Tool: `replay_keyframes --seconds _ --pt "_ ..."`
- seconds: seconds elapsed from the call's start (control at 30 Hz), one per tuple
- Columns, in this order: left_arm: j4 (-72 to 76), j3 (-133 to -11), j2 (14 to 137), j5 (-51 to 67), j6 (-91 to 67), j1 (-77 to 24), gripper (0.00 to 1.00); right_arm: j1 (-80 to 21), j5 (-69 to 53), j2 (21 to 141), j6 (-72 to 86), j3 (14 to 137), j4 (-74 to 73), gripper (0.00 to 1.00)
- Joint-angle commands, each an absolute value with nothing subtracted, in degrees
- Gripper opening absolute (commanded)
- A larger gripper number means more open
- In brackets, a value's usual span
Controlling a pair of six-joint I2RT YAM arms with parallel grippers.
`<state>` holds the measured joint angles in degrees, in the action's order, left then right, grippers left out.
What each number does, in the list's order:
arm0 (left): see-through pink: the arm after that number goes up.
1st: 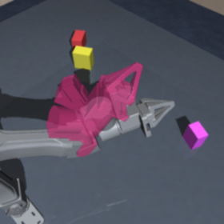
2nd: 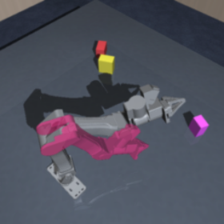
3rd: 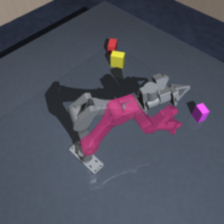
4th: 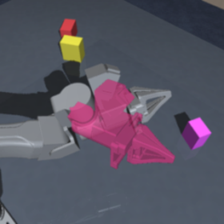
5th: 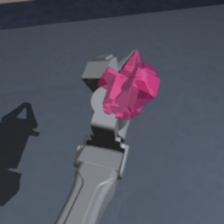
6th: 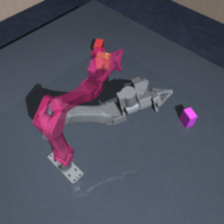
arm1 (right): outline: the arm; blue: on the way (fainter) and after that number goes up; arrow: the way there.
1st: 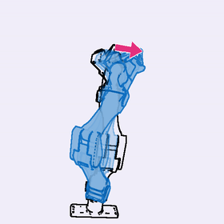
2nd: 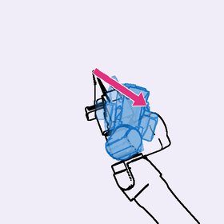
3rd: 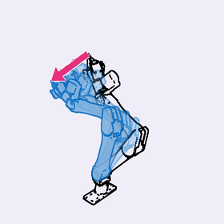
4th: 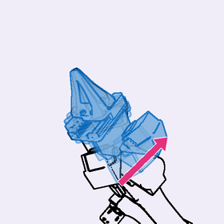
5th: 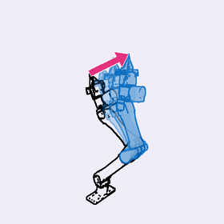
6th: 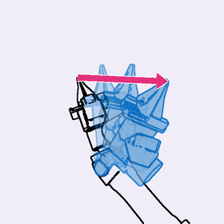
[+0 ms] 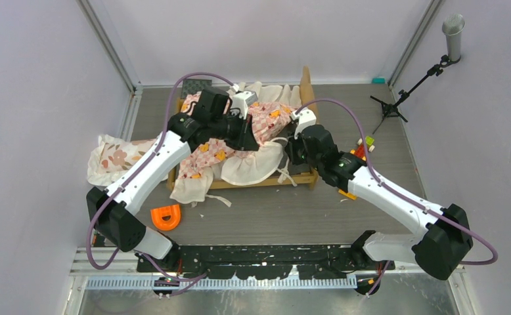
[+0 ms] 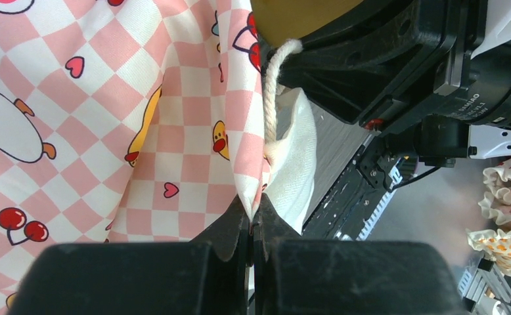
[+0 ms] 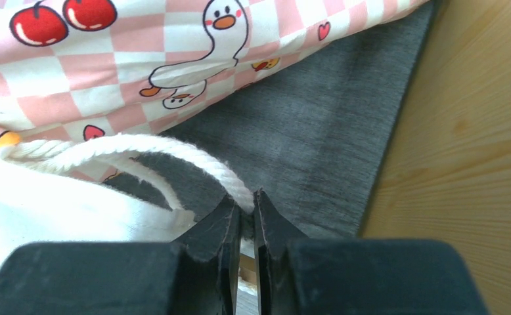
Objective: Set up the pet bed
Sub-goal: Cross the ropes on the bed frame.
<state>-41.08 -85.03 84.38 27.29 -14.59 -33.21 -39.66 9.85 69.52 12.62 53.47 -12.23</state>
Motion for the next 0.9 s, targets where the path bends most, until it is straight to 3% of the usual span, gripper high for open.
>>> replay_keyframes --seconds 0.0,0.53,0.87 --pt "-41.9 -85.7 82.3 29.8 -14.1 -32.9 0.00 -40.2 14.1 68.4 9.1 56.9 -14.2 0.16" --pt "-45.0 -87.4 79.3 32.5 -13.6 -32.9 0.00 -40.4 12.4 66.9 5.0 59.2 -18.9 0.17" --pt "-46.5 -89.0 78.1 32.7 -13.8 -32.9 0.00 -40.4 21.5 69.5 5.0 58.3 -17.9 0.17"
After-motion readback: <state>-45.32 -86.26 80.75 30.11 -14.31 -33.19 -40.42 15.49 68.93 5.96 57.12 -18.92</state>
